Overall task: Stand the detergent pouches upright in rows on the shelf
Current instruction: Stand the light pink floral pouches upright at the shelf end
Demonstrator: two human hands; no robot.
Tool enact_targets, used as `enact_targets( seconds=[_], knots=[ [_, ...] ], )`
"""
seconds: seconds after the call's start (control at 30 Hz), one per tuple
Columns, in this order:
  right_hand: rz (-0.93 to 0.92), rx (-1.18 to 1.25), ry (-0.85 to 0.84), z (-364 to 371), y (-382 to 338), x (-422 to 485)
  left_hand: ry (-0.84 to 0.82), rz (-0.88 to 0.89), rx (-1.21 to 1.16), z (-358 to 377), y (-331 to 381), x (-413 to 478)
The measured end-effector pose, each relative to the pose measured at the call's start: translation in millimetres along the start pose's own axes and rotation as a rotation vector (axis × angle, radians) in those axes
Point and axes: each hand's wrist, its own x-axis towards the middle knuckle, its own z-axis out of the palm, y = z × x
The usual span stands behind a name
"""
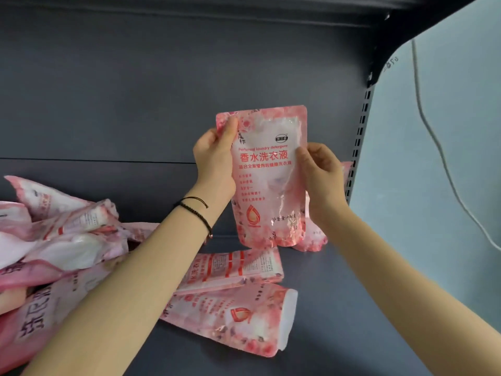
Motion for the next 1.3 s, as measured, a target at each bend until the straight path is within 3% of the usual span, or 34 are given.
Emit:
enact_targets(
  seconds=[0.4,0.57,0.67,0.83,0.9,0.97,1.03,1.1,1.3],
  knots=[
    [0.212,-0.049,-0.045,-128.1,30.4,7.2,-0.093,-0.219,0.008,69.0,-86.1,-39.6],
    [0.25,-0.083,-0.111,-152.4,50.2,6.2,-0.233,-0.18,0.109,65.9,-99.3,-43.6],
    [0.158,-0.244,-0.219,-162.5,46.1,11.8,-0.306,-0.055,0.377,61.7,-92.3,-40.3],
    [-0.174,-1.117,-0.392,-172.7,25.2,22.4,-0.479,0.178,0.816,44.4,-68.0,-35.1],
    [-0.199,-1.465,-0.442,-171.8,13.3,24.4,-0.557,0.263,1.038,34.8,-56.3,-33.8],
    [-0.164,-1.657,-0.547,-166.7,0.6,22.4,-0.679,0.335,1.354,24.0,-43.4,-32.1],
    [-0.175,-1.747,-0.673,-156.4,-10.3,16.1,-0.827,0.473,1.73,10.8,-30.7,-30.1],
    [-0.25,-1.741,-0.753,-142.3,-18.2,5.6,-0.947,0.591,1.916,-5.0,-20.2,-30.3],
    [-0.469,-1.693,-0.877,-86.1,-27.5,-24.8,-1.099,0.732,1.994,-64.7,-2.0,-41.0]
  ],
)
